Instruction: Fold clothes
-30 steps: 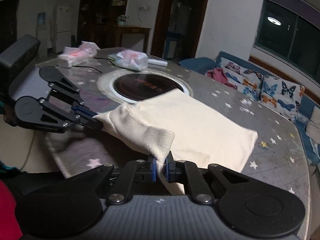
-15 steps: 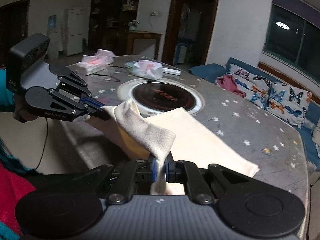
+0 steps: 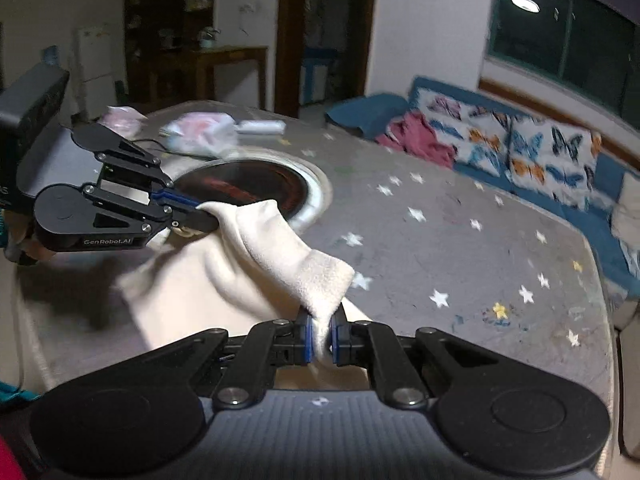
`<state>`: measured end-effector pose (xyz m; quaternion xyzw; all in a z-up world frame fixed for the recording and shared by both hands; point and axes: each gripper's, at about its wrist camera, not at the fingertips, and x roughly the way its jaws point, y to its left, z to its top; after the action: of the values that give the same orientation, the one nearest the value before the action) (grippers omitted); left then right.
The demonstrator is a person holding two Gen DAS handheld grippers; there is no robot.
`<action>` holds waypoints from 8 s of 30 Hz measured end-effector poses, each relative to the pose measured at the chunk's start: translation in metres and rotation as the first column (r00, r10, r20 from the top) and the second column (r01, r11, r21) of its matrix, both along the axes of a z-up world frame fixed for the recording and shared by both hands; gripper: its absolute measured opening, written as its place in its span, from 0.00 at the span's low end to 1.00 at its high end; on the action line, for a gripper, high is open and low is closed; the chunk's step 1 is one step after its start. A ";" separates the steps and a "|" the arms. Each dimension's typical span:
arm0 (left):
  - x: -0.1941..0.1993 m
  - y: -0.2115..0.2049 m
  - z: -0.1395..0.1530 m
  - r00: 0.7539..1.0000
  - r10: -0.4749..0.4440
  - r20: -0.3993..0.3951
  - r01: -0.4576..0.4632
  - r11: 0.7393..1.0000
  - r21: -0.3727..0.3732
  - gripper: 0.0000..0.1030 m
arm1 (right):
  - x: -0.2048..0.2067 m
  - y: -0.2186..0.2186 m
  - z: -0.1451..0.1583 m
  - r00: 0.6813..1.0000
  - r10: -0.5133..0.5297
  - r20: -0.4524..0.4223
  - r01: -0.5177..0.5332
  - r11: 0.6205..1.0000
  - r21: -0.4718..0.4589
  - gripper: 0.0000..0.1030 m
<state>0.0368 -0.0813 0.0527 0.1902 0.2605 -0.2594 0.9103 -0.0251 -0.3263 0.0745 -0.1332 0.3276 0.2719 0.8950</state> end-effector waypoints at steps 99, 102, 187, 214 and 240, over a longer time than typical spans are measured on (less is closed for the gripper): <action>0.005 -0.012 -0.032 0.960 0.145 -0.240 -0.192 0.964 -0.185 0.26 | 0.002 -0.024 -0.057 0.934 -0.350 -0.075 0.356 0.929 0.100 0.11; 0.006 -0.014 -0.033 0.961 0.146 -0.233 -0.190 0.965 -0.178 0.26 | 0.008 -0.021 -0.058 0.937 -0.341 -0.078 0.348 0.931 0.108 0.11; -0.099 0.041 -0.034 0.947 0.220 -0.235 -0.269 0.942 -0.201 0.39 | -0.001 -0.023 -0.054 0.944 -0.320 -0.079 0.328 0.939 0.106 0.20; -0.065 0.087 -0.014 0.864 0.383 -0.326 -0.467 0.851 -0.240 0.50 | -0.050 0.074 -0.022 0.995 0.094 0.015 -0.093 0.994 -0.059 0.23; -0.039 0.098 -0.025 0.670 0.302 -0.678 -0.699 0.563 -0.440 0.71 | -0.083 0.136 -0.017 0.968 0.245 0.056 -0.243 0.969 -0.034 0.08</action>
<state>-0.0025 0.0167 0.0275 -0.3172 0.4332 -0.0926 0.8386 -0.1080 -0.1901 0.0572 -0.1925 0.2852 0.3714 0.8624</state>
